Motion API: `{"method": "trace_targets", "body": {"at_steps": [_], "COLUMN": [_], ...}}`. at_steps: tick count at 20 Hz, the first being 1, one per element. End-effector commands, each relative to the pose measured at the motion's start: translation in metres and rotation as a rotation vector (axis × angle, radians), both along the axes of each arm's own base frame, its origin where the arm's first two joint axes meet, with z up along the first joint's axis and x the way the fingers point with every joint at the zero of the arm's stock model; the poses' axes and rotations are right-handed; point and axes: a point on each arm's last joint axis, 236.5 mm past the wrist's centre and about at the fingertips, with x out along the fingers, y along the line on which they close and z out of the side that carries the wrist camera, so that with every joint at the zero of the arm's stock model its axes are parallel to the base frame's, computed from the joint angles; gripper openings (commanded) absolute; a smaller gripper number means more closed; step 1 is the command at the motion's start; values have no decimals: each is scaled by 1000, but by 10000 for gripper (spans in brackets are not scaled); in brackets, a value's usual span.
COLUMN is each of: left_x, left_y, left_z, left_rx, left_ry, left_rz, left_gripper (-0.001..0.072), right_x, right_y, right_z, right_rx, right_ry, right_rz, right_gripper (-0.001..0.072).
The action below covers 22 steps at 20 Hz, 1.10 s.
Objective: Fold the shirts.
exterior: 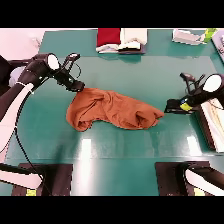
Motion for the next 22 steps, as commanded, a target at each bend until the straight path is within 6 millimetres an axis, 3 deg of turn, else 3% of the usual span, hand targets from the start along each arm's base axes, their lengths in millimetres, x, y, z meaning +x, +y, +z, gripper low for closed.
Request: {"method": "trace_targets", "body": {"at_steps": [1, 4, 5, 7, 8, 10, 12, 14, 17, 20, 22], "left_x": [0, -2, -2, -2, -2, -2, 4, 17, 11, -39, -81], "left_y": [-1, 0, 0, 0, 0, 0, 0, -2, 2, 15, 26], "left_z": [0, 0, 0, 0, 0, 4, 32, 95, 225, 345, 399], "left_rx": [-3, -1, -1, -1, -1, 2, -5, -38, -104, -173, -209], "left_ry": [3, 10, 10, 10, 11, 12, -35, -188, -487, -751, -887], "left_rz": [0, -2, -2, -1, -1, 3, -3, -1, 6, 9, 11], "left_gripper": [25, 25, 25, 25, 24, 24, 24, 24, 24, 24, 24], "right_x": [9, 23, 24, 26, 29, 42, 62, 83, 92, 68, 46], "right_y": [25, 32, 34, 41, 44, 44, 39, 26, 8, -6, -15], "right_z": [-25, -39, -44, -51, -52, -41, -2, 64, 190, 290, 337], "right_rx": [121, 149, 146, 138, 132, 108, 80, 36, 15, -18, -44], "right_ry": [-1, -15, -10, -22, -43, -103, -208, -372, -653, -865, -969], "right_rz": [-10, -26, -19, 51, 79, 100, 124, 131, 98, 76, 59], "right_gripper": [522, 505, 440, 218, 39, 17, 16, 15, 15, 15, 15]}}
